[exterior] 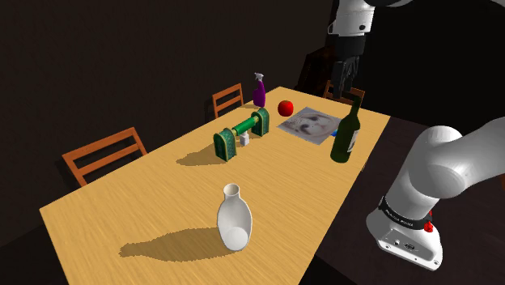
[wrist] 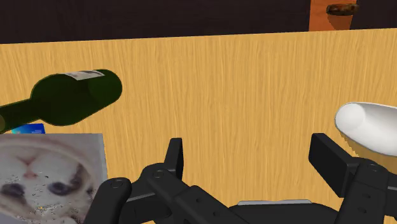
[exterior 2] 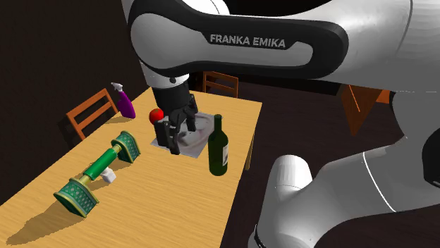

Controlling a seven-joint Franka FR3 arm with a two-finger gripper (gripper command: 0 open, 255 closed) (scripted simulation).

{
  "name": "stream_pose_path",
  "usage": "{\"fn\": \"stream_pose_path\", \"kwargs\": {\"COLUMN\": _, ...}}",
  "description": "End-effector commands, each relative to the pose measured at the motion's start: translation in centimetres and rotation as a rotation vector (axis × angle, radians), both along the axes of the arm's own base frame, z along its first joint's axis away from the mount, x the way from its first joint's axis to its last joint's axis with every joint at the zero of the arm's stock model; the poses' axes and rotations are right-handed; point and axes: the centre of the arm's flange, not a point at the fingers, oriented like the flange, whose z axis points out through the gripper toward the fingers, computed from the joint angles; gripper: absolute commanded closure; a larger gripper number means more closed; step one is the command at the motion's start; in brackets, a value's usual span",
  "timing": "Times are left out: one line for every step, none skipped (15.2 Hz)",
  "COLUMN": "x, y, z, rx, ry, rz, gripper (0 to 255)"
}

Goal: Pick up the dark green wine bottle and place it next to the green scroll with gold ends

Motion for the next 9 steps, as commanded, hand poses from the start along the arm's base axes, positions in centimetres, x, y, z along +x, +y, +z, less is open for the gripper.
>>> {"fn": "stream_pose_path", "kwargs": {"x": 0.0, "y": 0.0, "z": 0.0, "rx": 0.000, "ry": 0.000, "rz": 0.000, "gripper": 0}}
{"fn": "stream_pose_path", "kwargs": {"x": -0.2, "y": -1.2, "z": -0.5, "rx": -0.003, "ry": -0.010, "rz": -0.002, "gripper": 0}}
{"fn": "stream_pose_path", "kwargs": {"x": -0.4, "y": -2.4, "z": -0.9, "rx": -0.006, "ry": -0.019, "rz": -0.004, "gripper": 0}}
{"fn": "stream_pose_path", "kwargs": {"x": -0.6, "y": -3.6, "z": -1.3, "rx": -0.008, "ry": -0.029, "rz": -0.007, "gripper": 0}}
{"fn": "stream_pose_path", "kwargs": {"x": -0.8, "y": -4.8, "z": -1.8, "rx": -0.011, "ry": -0.038, "rz": -0.009, "gripper": 0}}
{"fn": "stream_pose_path", "kwargs": {"x": -1.1, "y": -6.0, "z": -2.2, "rx": -0.014, "ry": -0.048, "rz": -0.011, "gripper": 0}}
{"fn": "stream_pose_path", "kwargs": {"x": -1.3, "y": -7.2, "z": -2.7, "rx": -0.017, "ry": -0.058, "rz": -0.013, "gripper": 0}}
{"fn": "stream_pose_path", "kwargs": {"x": -1.5, "y": -8.4, "z": -3.1, "rx": -0.020, "ry": -0.067, "rz": -0.016, "gripper": 0}}
{"fn": "stream_pose_path", "kwargs": {"x": -1.7, "y": -9.6, "z": -3.6, "rx": -0.022, "ry": -0.077, "rz": -0.018, "gripper": 0}}
